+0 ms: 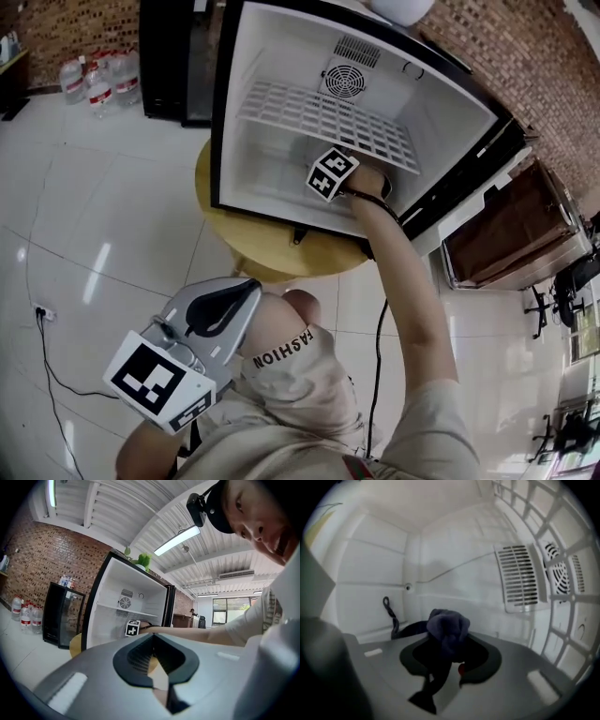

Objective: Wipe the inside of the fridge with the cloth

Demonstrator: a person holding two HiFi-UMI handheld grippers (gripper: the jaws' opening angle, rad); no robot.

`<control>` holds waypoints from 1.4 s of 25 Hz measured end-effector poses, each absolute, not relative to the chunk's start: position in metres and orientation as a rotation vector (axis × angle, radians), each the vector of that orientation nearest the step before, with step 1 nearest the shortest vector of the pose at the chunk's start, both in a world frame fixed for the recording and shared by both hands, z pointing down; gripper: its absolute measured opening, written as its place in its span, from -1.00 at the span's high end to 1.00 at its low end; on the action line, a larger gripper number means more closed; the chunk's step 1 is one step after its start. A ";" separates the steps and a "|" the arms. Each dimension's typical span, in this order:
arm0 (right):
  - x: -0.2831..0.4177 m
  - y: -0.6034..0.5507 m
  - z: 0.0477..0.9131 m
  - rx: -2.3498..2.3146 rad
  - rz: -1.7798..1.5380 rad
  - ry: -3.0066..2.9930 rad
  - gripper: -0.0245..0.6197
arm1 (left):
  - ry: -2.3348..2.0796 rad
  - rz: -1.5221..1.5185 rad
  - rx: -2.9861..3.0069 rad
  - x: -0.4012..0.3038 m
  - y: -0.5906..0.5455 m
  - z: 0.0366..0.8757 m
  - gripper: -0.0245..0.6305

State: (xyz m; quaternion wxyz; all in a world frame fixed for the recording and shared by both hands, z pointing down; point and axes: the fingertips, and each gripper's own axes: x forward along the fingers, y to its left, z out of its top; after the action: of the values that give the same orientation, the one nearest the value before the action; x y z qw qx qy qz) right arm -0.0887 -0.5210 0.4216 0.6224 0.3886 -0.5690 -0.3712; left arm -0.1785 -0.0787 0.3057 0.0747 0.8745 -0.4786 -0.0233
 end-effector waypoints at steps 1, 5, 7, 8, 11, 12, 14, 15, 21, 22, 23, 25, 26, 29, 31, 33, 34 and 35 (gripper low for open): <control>-0.085 -0.517 0.423 0.874 -0.857 -1.289 0.57 | -1.437 -0.075 2.621 -0.178 -0.078 0.306 0.93; -0.138 -0.475 0.414 0.805 -0.958 -1.539 0.56 | -1.418 -0.078 2.625 -0.178 -0.085 0.309 0.93; -0.191 -0.454 0.414 0.750 -1.043 -1.664 0.56 | -1.397 -0.083 2.614 -0.178 -0.084 0.313 0.93; -0.219 -0.448 0.414 0.732 -1.079 -1.715 0.56 | -1.390 -0.086 2.608 -0.178 -0.082 0.314 0.93; -0.287 -0.449 0.413 0.709 -1.099 -1.826 0.56 | -1.399 -0.092 2.605 -0.183 -0.081 0.309 0.93; -0.300 -0.454 0.418 0.700 -1.085 -1.831 0.56 | -1.405 -0.096 2.604 -0.185 -0.081 0.307 0.93; -0.305 -0.469 0.435 0.697 -1.046 -1.809 0.56 | -1.406 -0.107 2.598 -0.186 -0.080 0.306 0.93; -0.300 -0.476 0.441 0.702 -1.026 -1.802 0.57 | -1.402 -0.110 2.595 -0.186 -0.080 0.307 0.93; -0.196 -0.502 0.449 0.726 -0.903 -1.632 0.57 | -1.354 -0.100 2.597 -0.178 -0.078 0.315 0.93; -0.175 -0.507 0.451 0.741 -0.856 -1.609 0.57 | -1.352 -0.101 2.598 -0.177 -0.077 0.315 0.93; -0.158 -0.510 0.452 0.752 -0.812 -1.584 0.57 | -1.352 -0.104 2.600 -0.175 -0.077 0.314 0.93; -0.126 -0.515 0.455 0.760 -0.750 -1.478 0.57 | -1.352 -0.106 2.616 -0.171 -0.076 0.310 0.93; -0.110 -0.518 0.457 0.758 -0.727 -1.403 0.57 | -1.353 -0.105 2.628 -0.168 -0.074 0.307 0.93; -0.076 -0.526 0.458 0.775 -0.651 -1.274 0.57 | -1.365 -0.103 2.660 -0.164 -0.070 0.299 0.93; -0.064 -0.524 0.458 0.772 -0.625 -1.201 0.57 | -1.379 -0.105 2.667 -0.164 -0.069 0.298 0.93; -0.064 -0.511 0.451 0.756 -0.649 -1.125 0.56 | -1.391 -0.097 2.663 -0.165 -0.070 0.300 0.93; -0.076 -0.499 0.445 0.754 -0.688 -1.144 0.56 | -1.389 -0.089 2.659 -0.164 -0.070 0.301 0.93; -0.100 -0.484 0.439 0.749 -0.743 -1.222 0.56 | -1.381 -0.086 2.651 -0.164 -0.070 0.301 0.93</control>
State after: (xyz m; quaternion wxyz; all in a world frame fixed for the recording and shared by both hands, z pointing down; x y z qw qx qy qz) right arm -0.1000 -0.4841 0.4388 0.6915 0.3350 -0.5470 -0.3324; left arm -0.1644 -0.0702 0.3015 0.0756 0.8840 -0.4605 -0.0288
